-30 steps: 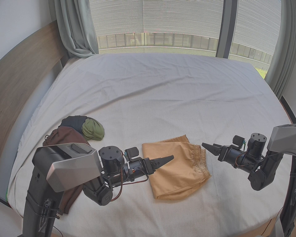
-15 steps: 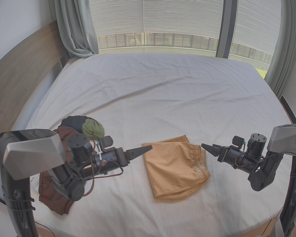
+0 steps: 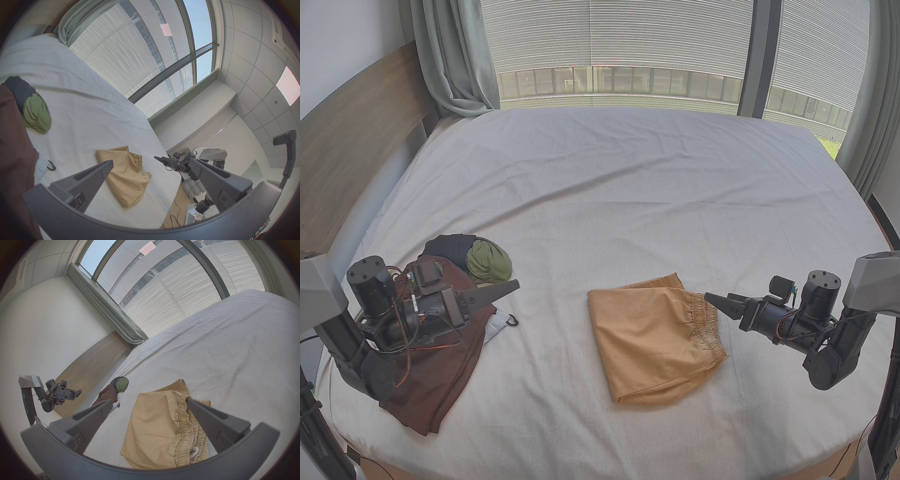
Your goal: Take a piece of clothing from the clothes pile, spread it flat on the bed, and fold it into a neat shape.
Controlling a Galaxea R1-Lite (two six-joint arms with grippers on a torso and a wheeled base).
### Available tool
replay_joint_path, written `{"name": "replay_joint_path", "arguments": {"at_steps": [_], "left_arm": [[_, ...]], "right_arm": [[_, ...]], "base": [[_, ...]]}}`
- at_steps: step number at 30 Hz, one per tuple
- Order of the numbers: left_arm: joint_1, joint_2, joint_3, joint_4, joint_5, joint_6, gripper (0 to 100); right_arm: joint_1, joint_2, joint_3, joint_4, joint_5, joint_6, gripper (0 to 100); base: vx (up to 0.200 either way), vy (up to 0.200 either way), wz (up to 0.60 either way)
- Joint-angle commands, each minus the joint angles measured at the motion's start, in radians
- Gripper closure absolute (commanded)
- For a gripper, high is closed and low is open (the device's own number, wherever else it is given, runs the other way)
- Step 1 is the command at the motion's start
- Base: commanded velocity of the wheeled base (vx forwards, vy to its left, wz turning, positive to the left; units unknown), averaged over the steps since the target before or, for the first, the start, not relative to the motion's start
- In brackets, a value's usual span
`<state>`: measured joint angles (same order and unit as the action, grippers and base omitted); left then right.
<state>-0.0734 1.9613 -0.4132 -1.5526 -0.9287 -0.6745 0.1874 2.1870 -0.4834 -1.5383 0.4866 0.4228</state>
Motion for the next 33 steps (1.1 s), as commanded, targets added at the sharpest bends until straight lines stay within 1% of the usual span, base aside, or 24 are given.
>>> {"name": "replay_joint_path", "arguments": {"at_steps": [1,2,4,5,6,7,8,10,14,15,16,18,20,22,26,30,33], "left_arm": [[0.096,-0.074,0.063,0.000,-0.061,0.019,0],[0.101,-0.071,0.070,0.000,-0.065,0.058,0],[0.103,-0.071,0.074,0.000,-0.067,0.085,0],[0.116,-0.071,0.088,0.002,-0.067,0.167,0],[0.118,-0.071,0.096,0.002,-0.065,0.190,0],[0.118,-0.071,0.096,0.002,-0.065,0.190,0],[0.122,-0.071,0.122,0.002,-0.065,0.280,0],[0.124,-0.071,0.149,0.003,-0.075,0.398,0],[0.124,-0.044,0.177,0.003,-0.073,0.559,0],[0.124,-0.044,0.177,0.003,-0.073,0.559,0],[0.126,-0.018,0.183,0.003,-0.073,0.625,0],[0.126,0.010,0.177,0.002,-0.073,0.701,0],[0.136,0.051,0.154,0.000,-0.076,0.803,0],[0.139,0.065,0.137,0.000,-0.101,0.872,0],[0.142,0.056,0.140,0.000,-0.136,0.888,0],[0.142,0.054,0.151,0.000,-0.136,0.889,0],[0.142,0.061,0.160,0.000,-0.137,0.892,0]], "right_arm": [[0.012,-0.007,0.006,0.000,0.000,0.001,0],[0.015,-0.006,0.009,0.000,0.000,0.001,0],[0.017,-0.006,0.012,-0.002,0.000,0.001,0],[0.015,-0.006,0.016,0.000,0.000,-0.001,0],[0.015,-0.006,0.016,-0.002,0.000,-0.001,0],[0.015,-0.006,0.016,-0.002,0.000,-0.001,0],[0.012,-0.004,0.019,-0.002,0.000,-0.001,0],[0.009,-0.004,0.020,-0.002,0.000,-0.001,0],[0.012,-0.001,0.032,-0.002,0.000,-0.001,0],[0.012,-0.001,0.032,-0.002,0.000,-0.001,0],[0.014,-0.001,0.040,0.000,0.000,-0.001,0],[0.012,-0.001,0.045,0.000,0.000,-0.001,0],[0.009,-0.001,0.045,0.001,0.000,-0.001,0],[0.006,-0.001,0.046,0.001,0.000,-0.002,0],[0.001,0.004,0.049,0.004,0.000,-0.002,0],[-0.006,0.014,0.057,0.007,0.001,-0.002,0],[-0.031,0.059,0.058,0.009,0.001,-0.004,0]], "base": [[0.000,0.000,0.00],[0.000,0.000,0.00],[0.000,0.000,0.00],[0.000,0.000,0.00],[0.000,0.000,0.00],[0.000,0.000,0.00],[0.000,0.000,0.00],[0.000,0.000,0.00],[0.000,0.000,0.00],[0.000,0.000,0.00],[0.000,0.000,0.00],[0.000,0.000,0.00],[0.000,0.000,0.00],[0.000,0.000,0.00],[0.000,0.000,0.00],[0.000,0.000,0.00],[0.000,0.000,0.00]]}}
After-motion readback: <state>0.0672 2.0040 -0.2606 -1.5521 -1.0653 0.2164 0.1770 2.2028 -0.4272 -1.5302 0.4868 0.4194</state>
